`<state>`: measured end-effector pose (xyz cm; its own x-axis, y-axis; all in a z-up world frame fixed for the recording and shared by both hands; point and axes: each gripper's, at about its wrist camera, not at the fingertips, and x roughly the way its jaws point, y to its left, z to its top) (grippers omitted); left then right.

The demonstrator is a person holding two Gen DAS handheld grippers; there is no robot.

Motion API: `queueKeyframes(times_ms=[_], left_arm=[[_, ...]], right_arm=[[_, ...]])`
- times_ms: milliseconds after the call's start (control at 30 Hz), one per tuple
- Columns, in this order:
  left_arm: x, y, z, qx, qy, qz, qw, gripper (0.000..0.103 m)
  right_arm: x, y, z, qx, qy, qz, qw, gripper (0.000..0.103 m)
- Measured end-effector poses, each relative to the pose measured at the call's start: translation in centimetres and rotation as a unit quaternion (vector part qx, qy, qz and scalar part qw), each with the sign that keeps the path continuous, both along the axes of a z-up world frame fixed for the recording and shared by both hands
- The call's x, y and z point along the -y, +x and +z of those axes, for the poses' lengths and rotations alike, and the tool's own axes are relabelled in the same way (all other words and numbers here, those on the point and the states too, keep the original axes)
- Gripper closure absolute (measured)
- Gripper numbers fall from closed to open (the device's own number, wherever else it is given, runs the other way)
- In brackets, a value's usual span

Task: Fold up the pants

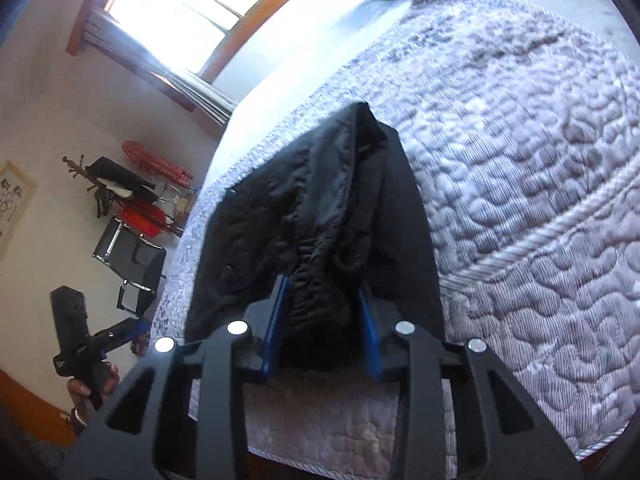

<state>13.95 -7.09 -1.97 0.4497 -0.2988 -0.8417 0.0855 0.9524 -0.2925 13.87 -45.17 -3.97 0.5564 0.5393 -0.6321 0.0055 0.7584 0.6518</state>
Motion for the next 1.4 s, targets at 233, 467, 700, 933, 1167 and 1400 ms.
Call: queueKeyframes(times_ms=[233, 467, 700, 933, 1167, 1400], left_arm=[[-1.1, 0.2, -2.1, -0.027, 0.006, 0.015, 0.9995, 0.004], [-1.9, 0.3, -4.5, -0.062, -0.007, 0.019, 0.9979, 0.004], [-4.0, 1.1, -7.3, -0.130, -0.134, 0.032, 0.9818, 0.004], [-3.9, 2.9, -9.8, -0.163, -0.174, 0.018, 0.9710, 0.004], [-2.8, 4.2, -12.5, -0.205, -0.251, 0.013, 0.9459, 0.004], [-0.9, 5.6, -13.0, -0.215, -0.284, -0.005, 0.9344, 0.005]], right_arm=[[0.4, 0.2, -2.7, -0.040, -0.008, -0.008, 0.999, 0.071], [0.2, -0.1, -3.8, -0.044, -0.010, -0.012, 0.999, 0.070], [1.1, -0.3, -3.9, -0.049, 0.033, -0.020, 0.998, 0.050], [3.8, -1.7, -1.9, -0.023, 0.068, -0.039, 0.997, 0.018], [6.3, -1.4, -3.3, -0.047, 0.102, -0.049, 0.992, 0.014], [6.1, -0.5, -5.9, -0.080, 0.118, -0.037, 0.989, 0.013]])
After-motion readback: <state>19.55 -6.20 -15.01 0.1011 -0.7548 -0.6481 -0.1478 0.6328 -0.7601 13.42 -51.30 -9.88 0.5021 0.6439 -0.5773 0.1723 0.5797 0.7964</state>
